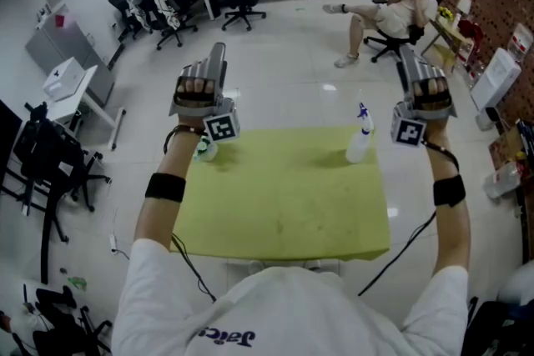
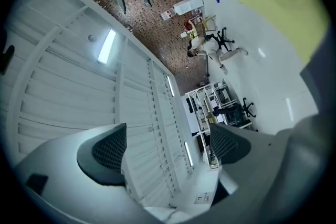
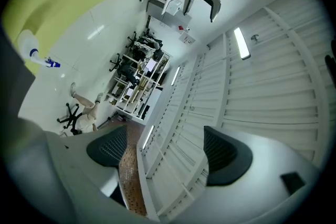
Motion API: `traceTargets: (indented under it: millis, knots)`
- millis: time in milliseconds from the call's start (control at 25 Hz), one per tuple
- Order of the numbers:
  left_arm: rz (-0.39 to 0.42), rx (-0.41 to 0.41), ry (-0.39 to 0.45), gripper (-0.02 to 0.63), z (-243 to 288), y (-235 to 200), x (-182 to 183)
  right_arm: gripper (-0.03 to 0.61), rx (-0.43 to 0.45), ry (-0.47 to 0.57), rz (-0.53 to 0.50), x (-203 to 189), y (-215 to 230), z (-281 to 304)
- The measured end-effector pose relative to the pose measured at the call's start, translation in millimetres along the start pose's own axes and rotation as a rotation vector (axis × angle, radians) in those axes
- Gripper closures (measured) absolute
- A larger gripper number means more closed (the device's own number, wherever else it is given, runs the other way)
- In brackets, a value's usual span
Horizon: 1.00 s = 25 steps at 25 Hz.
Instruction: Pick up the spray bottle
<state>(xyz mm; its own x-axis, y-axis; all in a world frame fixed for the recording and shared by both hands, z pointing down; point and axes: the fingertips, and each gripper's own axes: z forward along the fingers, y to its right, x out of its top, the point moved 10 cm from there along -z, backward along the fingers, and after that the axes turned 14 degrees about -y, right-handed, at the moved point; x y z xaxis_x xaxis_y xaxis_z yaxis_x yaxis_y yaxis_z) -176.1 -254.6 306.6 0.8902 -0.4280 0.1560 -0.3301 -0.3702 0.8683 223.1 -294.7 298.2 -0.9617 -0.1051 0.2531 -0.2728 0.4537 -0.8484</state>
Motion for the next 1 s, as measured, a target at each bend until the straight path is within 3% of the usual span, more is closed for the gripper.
traceTargets:
  millis: [240,400,560,720,1000]
  knots:
    - [-0.038,-0.055,0.051,0.115,-12,23,13,0.114,0.025,-0.026,0.036,-12,-7,-15]
    - [-0.095,-0.117,0.121,0.115,-18,36,32,0.114,0.093,-0.042,0.099,-31,-19,-25]
    - [-0.111,-0.149,0.185,0.115,-7,49,48,0.113,0.163,-0.069,0.087,-39,-34,-29]
    - [-0.147,-0.237,0.225,0.115,-4,64,68,0.113,0.228,-0.089,0.086,-54,-50,-38]
    - [-0.181,-0.393,0.377,0.115,-26,92,112,0.113,0.320,-0.148,0.078,-92,-81,-67]
